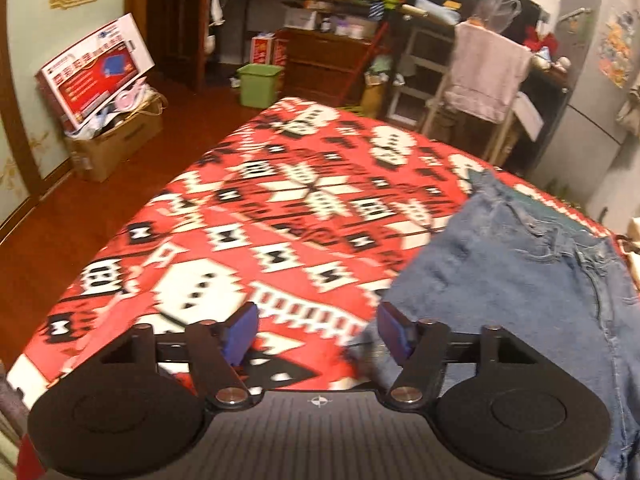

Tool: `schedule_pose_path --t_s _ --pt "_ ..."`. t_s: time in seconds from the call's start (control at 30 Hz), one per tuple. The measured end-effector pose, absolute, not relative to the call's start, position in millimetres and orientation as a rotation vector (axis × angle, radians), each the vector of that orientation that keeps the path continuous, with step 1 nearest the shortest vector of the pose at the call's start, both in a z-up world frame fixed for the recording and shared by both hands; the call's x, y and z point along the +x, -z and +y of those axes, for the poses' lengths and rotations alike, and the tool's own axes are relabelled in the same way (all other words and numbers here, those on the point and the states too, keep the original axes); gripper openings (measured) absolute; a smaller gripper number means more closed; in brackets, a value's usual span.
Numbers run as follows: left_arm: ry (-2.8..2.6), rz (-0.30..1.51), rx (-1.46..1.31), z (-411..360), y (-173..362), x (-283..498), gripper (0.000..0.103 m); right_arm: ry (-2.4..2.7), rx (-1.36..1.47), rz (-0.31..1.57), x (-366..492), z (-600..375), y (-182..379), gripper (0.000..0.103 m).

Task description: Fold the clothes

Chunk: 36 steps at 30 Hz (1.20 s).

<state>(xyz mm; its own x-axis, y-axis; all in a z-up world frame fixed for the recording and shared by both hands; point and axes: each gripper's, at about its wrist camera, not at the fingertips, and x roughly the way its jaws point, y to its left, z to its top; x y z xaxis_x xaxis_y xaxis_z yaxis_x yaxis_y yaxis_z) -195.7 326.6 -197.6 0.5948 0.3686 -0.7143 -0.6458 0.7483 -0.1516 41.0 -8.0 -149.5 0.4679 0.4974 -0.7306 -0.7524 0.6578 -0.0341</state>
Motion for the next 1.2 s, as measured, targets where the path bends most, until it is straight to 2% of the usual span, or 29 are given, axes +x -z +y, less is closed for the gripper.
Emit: schedule_pose_path --t_s 0.27,0.43,0.63,0.8,0.9,0.97,1.07,1.2 --pt "-0.607 0.689 -0.446 326 198 -200 0.06 -0.866 -0.445 0.699 56 37 126 0.085" --pt "-0.569 0.691 -0.456 323 201 -194 0.06 -0.897 -0.461 0.666 69 61 106 0.077" --pt "-0.486 0.699 -0.491 322 210 -189 0.04 -0.905 -0.388 0.697 80 78 100 0.076" --pt "-0.445 0.69 -0.503 322 219 -188 0.039 -0.922 -0.353 0.725 74 85 107 0.077" --pt "-0.433 0.691 -0.509 324 221 -187 0.03 -0.928 -0.35 0.738 68 84 113 0.077" --pt "-0.42 0.696 -0.53 326 222 -186 0.019 -0.932 -0.348 0.747 64 84 117 0.078" --pt "-0.43 0.694 -0.569 328 223 -188 0.013 -0.936 -0.342 0.76 60 83 122 0.078" --pt "-0.444 0.711 -0.557 325 219 -188 0.011 -0.949 -0.353 0.775 60 88 127 0.078"
